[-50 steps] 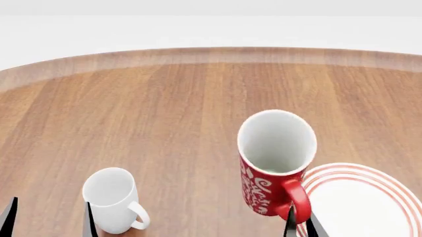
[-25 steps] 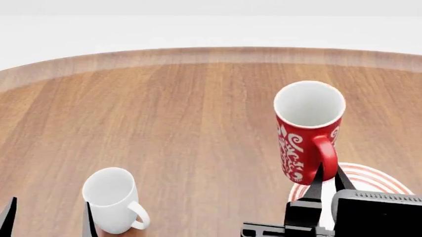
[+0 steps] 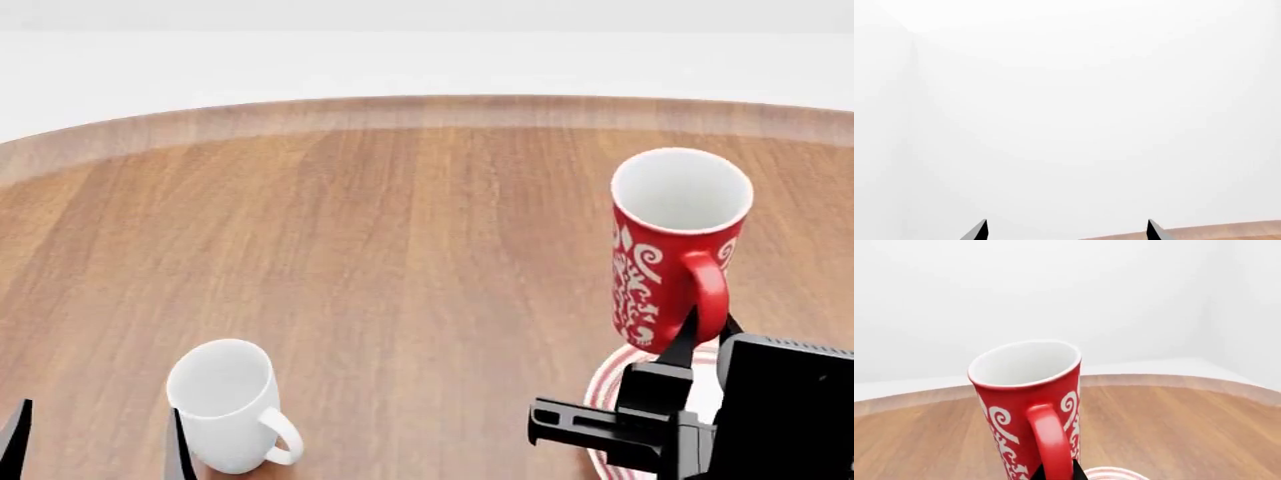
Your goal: Pick up the red mug and put it on the plate
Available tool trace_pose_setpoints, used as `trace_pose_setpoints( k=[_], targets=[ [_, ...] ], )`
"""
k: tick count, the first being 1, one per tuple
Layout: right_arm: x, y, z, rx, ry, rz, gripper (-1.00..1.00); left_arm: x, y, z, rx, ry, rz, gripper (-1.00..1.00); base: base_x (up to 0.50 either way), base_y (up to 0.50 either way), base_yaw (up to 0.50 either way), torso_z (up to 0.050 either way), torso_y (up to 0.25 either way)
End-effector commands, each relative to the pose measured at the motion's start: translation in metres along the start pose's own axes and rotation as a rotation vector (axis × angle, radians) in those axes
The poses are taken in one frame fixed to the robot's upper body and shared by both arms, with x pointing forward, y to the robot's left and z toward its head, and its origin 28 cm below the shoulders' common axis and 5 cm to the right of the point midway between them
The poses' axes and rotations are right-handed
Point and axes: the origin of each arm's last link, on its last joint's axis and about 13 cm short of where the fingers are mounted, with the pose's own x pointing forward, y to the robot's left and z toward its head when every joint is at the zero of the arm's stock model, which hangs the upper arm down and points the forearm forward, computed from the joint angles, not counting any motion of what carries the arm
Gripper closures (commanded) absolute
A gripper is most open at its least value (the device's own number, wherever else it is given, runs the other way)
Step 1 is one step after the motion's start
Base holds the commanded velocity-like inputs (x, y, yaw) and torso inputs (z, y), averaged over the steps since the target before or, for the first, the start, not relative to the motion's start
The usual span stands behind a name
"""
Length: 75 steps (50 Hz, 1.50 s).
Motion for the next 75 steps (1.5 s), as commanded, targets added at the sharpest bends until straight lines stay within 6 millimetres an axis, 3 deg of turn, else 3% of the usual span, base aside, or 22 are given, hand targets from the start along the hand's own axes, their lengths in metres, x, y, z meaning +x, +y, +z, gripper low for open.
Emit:
trace_pose_setpoints(
  k=[1,10,29,41,56,75],
  targets=[
    [0.000,-0.002,0.004,0.012,-0.010,0.014,1.00,0.000,0.000,0.000,-0.002,0.004,-0.003,-1.00,0.00,0.00,0.00,0.000,0.000],
    [0.033,-0.018,0.020,-0.053,-0.058,0.115,1.00,0.000,0.000,0.000,0.005,0.002,0.003,-1.00,0.00,0.00,0.00,0.000,0.000],
    [0.074,-0.045,0.031,-0.132,-0.033,0.202,1.00,0.000,0.000,0.000,0.011,-0.002,0.004,-1.00,0.00,0.00,0.00,0.000,0.001],
    [0.102,-0.068,0.051,-0.133,-0.039,0.253,1.00,0.000,0.000,0.000,0.013,0.000,0.010,-1.00,0.00,0.00,0.00,0.000,0.000],
    [0.134,-0.093,0.054,-0.110,0.013,0.266,1.00,0.000,0.000,0.000,0.011,-0.002,0.012,-1.00,0.00,0.00,0.00,0.000,0.001],
    [0.157,-0.125,0.034,-0.044,0.057,0.256,1.00,0.000,0.000,0.000,0.010,-0.005,0.011,-1.00,0.00,0.00,0.00,0.000,0.000]
  ],
)
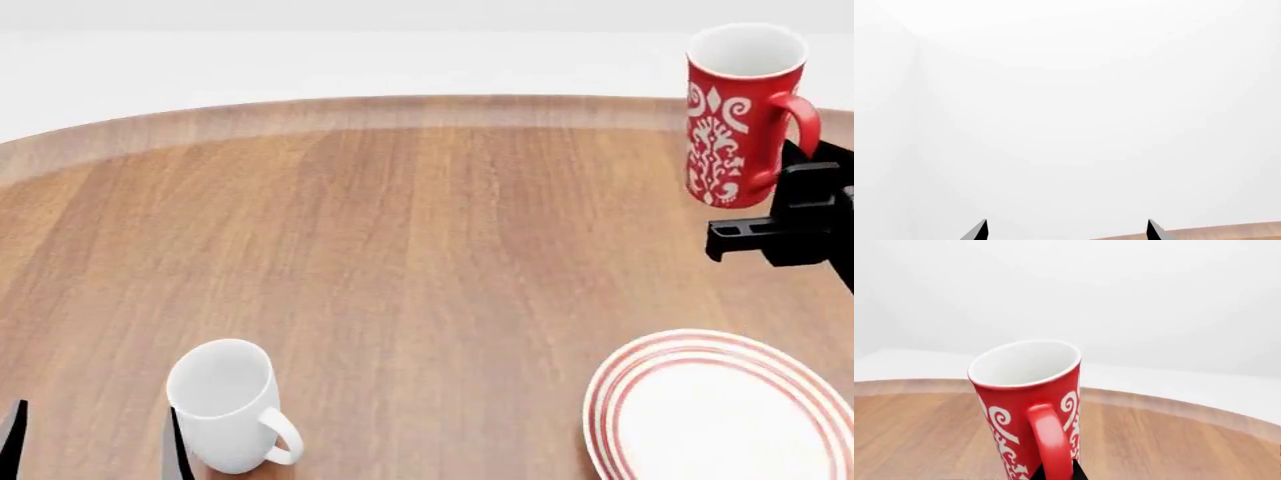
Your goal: Pick up the red mug and put it on the plate
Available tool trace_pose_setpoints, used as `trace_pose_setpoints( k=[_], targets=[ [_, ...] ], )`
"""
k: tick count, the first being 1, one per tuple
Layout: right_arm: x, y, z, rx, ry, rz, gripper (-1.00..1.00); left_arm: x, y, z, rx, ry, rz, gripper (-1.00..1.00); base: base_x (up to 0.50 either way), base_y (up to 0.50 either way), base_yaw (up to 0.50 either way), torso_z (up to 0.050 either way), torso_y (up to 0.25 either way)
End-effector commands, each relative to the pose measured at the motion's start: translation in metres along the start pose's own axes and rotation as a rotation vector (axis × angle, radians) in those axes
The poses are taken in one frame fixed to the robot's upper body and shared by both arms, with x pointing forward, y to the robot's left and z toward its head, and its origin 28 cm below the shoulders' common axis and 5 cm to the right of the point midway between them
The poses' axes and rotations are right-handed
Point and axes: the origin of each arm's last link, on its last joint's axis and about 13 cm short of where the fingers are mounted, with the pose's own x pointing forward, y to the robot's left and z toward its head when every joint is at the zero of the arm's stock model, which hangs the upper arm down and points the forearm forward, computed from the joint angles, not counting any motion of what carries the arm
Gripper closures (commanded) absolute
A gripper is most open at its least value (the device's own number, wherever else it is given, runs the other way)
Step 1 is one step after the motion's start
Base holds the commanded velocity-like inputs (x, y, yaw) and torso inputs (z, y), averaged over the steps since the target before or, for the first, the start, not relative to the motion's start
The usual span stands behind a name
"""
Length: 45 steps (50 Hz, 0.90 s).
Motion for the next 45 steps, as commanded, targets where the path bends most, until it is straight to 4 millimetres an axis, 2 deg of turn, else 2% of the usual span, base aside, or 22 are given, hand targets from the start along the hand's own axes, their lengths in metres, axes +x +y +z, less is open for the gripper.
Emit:
trace_pose_setpoints(
  k=[1,7,27,36,45],
  targets=[
    [0.008,-0.024,-0.009,0.026,0.010,-0.019,1.00,0.000,0.000,0.000,0.000,-0.002,0.000,-1.00,0.00,0.00,0.00,0.000,0.000],
    [0.008,-0.030,-0.017,0.019,0.026,-0.021,1.00,0.000,0.000,0.000,0.000,-0.002,-0.002,-1.00,0.00,0.00,0.00,0.000,0.002],
    [0.010,-0.039,-0.067,0.085,0.012,-0.042,1.00,0.000,0.000,0.000,0.001,-0.005,-0.005,-1.00,0.00,0.00,0.00,0.000,0.000],
    [0.013,-0.035,-0.094,0.136,0.029,-0.025,1.00,0.000,0.000,0.000,0.002,-0.005,-0.009,-1.00,0.00,0.00,0.00,0.000,0.001],
    [0.014,-0.034,-0.110,0.172,0.024,-0.011,1.00,0.000,0.000,0.000,0.003,-0.005,-0.010,-1.00,0.00,0.00,0.00,0.000,0.000]
  ],
)
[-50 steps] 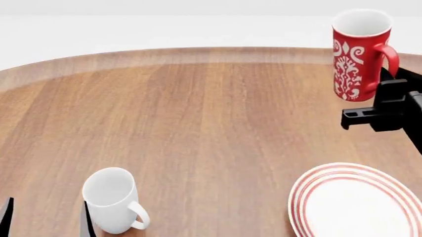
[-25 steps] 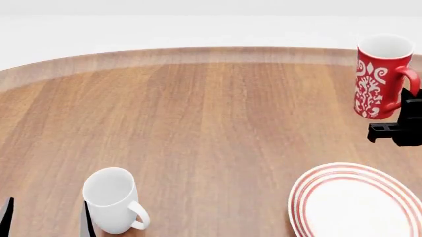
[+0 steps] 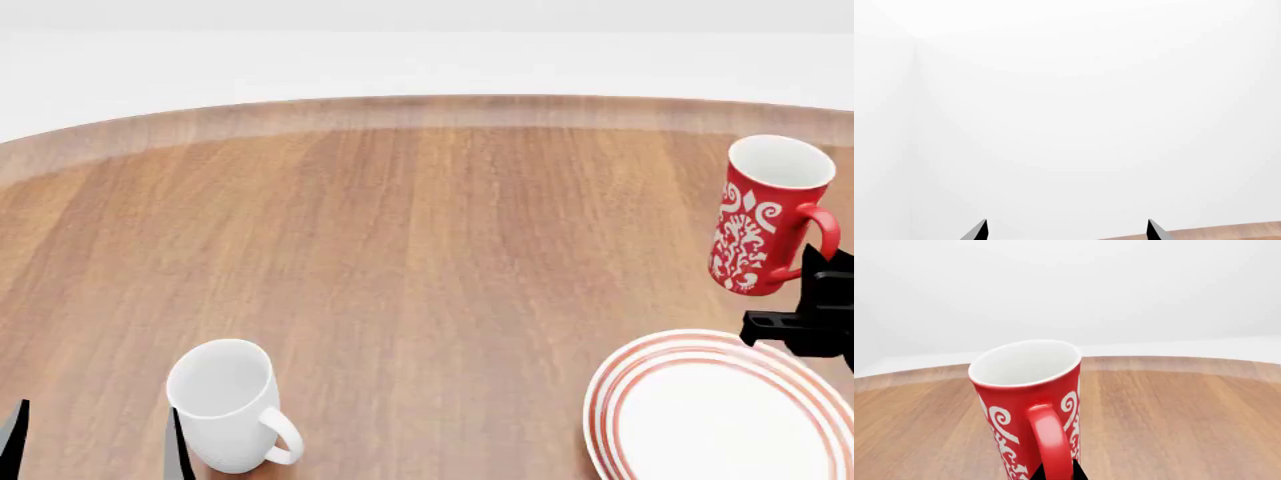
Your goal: Pick up the red mug and put it on the plate
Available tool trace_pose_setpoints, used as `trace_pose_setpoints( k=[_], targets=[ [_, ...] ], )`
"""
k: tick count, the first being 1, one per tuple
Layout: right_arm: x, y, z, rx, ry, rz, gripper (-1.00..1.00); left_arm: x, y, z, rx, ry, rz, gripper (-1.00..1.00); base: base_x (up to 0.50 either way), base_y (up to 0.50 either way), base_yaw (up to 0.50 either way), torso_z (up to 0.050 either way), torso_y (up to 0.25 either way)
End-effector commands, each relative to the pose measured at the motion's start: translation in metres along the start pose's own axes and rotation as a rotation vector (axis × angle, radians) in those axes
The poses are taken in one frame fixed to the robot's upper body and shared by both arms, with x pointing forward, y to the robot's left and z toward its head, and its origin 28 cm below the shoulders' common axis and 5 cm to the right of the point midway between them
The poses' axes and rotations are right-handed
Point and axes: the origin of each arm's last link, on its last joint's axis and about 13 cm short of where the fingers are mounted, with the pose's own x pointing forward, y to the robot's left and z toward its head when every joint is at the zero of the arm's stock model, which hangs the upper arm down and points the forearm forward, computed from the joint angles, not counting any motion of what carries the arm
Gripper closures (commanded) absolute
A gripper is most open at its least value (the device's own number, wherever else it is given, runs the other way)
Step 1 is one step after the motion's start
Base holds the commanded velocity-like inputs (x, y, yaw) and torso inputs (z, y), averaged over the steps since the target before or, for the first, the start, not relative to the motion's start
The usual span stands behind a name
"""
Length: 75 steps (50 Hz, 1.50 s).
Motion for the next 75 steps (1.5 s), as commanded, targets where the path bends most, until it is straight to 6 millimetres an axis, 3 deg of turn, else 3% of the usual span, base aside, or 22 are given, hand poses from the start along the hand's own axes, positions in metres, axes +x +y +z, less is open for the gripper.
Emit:
trace_pose_setpoints(
  k=[1,7,49,75],
  targets=[
    [0.002,-0.002,-0.021,0.042,-0.012,0.013,1.00,0.000,0.000,0.000,0.001,0.000,-0.001,-1.00,0.00,0.00,0.00,0.000,0.000],
    [0.002,-0.001,-0.030,0.053,-0.001,0.020,1.00,0.000,0.000,0.000,0.001,-0.003,-0.001,-1.00,0.00,0.00,0.00,0.000,0.000],
    [0.003,-0.006,-0.037,-0.047,-0.023,-0.007,1.00,0.000,0.000,0.000,0.004,-0.015,-0.011,-1.00,0.00,0.00,0.00,0.000,0.000],
    [0.005,-0.006,-0.054,0.001,-0.051,-0.022,1.00,0.001,0.000,0.000,0.004,-0.031,-0.013,-1.00,0.00,0.00,0.00,0.001,-0.027]
  ],
)
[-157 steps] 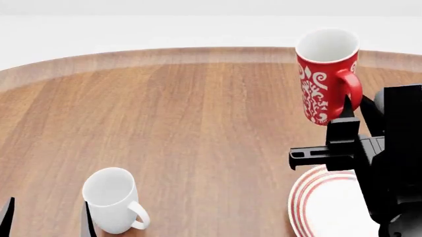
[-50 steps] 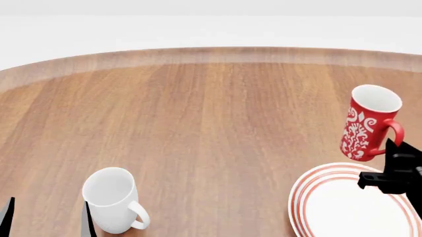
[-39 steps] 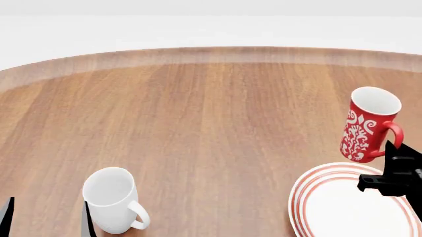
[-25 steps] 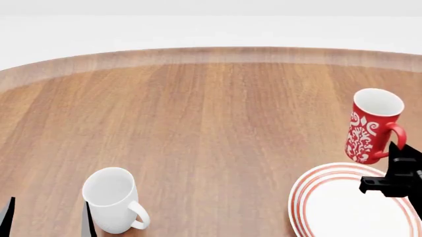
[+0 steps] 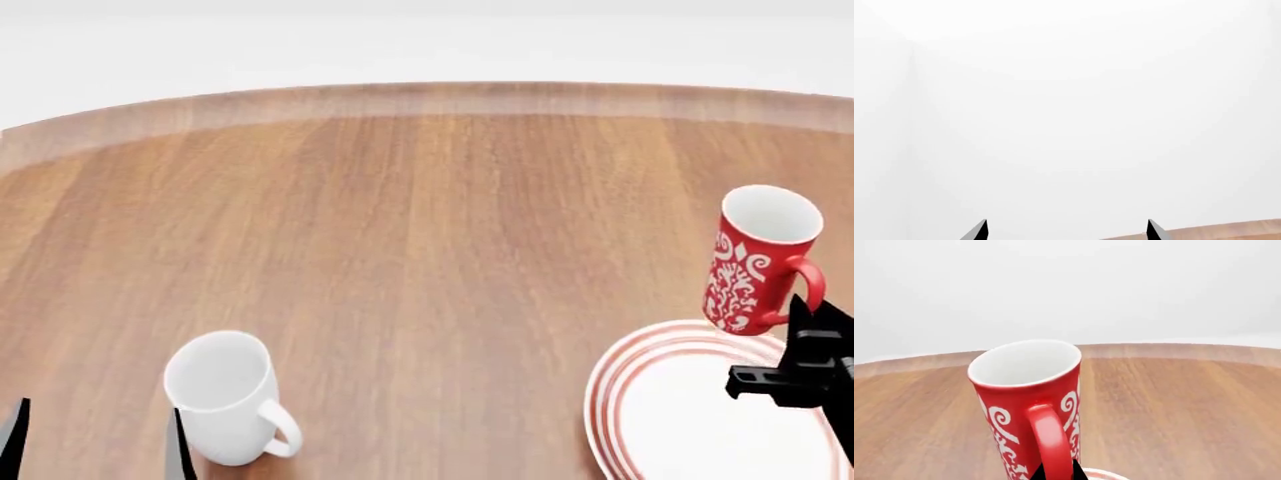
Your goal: Pick up the red mug and put it on the plate
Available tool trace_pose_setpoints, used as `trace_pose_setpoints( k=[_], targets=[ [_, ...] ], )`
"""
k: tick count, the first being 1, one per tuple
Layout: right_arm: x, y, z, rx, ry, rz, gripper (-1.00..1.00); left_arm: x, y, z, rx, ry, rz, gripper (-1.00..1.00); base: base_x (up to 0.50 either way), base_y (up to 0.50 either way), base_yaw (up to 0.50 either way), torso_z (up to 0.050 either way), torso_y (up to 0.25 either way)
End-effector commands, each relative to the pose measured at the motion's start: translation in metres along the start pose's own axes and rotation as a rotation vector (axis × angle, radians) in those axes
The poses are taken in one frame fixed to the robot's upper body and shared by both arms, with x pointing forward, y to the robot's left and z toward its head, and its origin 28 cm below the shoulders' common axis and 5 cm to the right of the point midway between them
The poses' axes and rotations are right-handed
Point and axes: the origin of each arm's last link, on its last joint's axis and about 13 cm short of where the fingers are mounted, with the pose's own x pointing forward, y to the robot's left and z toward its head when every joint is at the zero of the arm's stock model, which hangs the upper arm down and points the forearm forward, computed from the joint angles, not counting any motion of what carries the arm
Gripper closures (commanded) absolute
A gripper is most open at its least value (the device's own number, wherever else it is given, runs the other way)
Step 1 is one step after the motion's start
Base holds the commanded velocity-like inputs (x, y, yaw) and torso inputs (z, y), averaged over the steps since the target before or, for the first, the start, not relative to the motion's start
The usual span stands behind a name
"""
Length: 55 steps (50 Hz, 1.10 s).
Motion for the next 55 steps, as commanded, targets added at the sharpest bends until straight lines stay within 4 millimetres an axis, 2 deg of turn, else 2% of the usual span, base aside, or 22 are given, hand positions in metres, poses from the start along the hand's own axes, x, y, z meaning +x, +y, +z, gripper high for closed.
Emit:
trace_pose_setpoints(
  k=[1,55],
  targets=[
    [0.0010,-0.0009,0.0013,0.006,-0.022,-0.006,1.00,0.0001,0.0000,-0.0001,0.000,-0.006,-0.003,-1.00,0.00,0.00,0.00,0.000,-0.104],
    [0.0000,-0.0014,0.0035,0.004,-0.028,-0.037,1.00,0.0003,-0.0001,-0.0002,-0.006,-0.020,-0.003,-1.00,0.00,0.00,0.00,0.000,-0.103]
  ],
)
